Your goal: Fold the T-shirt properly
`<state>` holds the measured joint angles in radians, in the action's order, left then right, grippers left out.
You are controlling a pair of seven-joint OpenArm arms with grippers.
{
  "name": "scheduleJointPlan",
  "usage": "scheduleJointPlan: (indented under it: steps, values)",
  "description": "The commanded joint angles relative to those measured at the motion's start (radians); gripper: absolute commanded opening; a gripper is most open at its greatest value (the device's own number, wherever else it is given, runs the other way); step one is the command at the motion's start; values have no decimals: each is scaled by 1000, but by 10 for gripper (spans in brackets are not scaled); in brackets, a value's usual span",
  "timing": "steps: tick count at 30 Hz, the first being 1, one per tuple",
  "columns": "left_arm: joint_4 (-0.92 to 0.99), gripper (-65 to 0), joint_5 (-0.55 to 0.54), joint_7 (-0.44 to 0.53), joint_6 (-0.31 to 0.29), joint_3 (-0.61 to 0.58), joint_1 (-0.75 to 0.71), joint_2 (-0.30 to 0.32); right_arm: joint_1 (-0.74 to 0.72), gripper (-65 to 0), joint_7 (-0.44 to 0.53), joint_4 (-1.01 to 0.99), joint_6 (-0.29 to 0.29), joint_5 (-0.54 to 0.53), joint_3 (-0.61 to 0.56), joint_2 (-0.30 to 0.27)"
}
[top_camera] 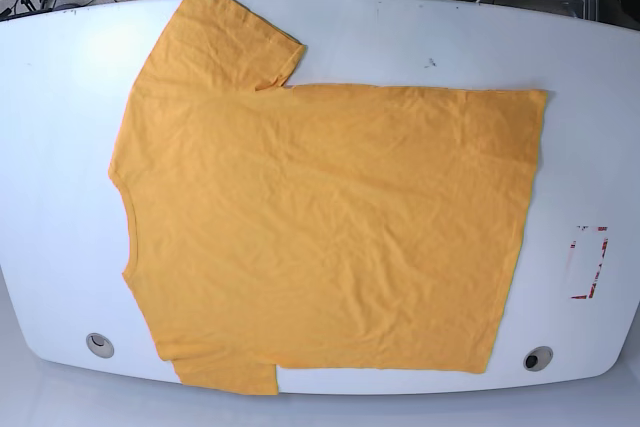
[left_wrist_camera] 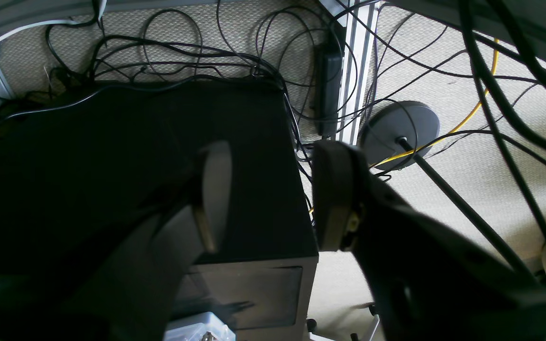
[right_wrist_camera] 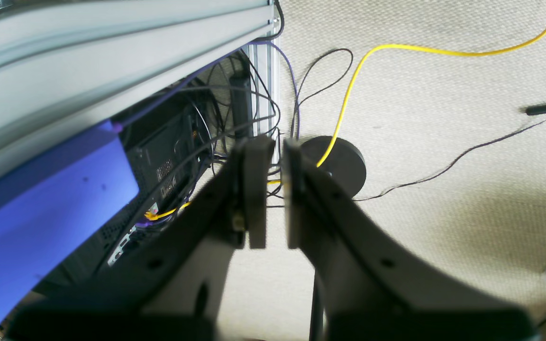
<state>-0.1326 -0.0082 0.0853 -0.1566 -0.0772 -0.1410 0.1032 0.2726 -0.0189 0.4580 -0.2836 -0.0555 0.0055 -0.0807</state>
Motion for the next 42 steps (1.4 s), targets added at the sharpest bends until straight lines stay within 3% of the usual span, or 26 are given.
scheduleJointPlan:
  steps: [1, 21, 42]
  values:
    - [4, -390, -9, 28, -8, 4, -9, -3, 8, -615, 6, 13, -3, -5, 0, -7]
    - [-11, -401, -9, 61, -12, 4, -45, 2, 19, -625, 4, 15, 1, -5, 2, -9]
    - [-228, -392, -15, 51, -43, 62, -176, 32, 169, -613, 0, 162, 0, -5, 1, -60]
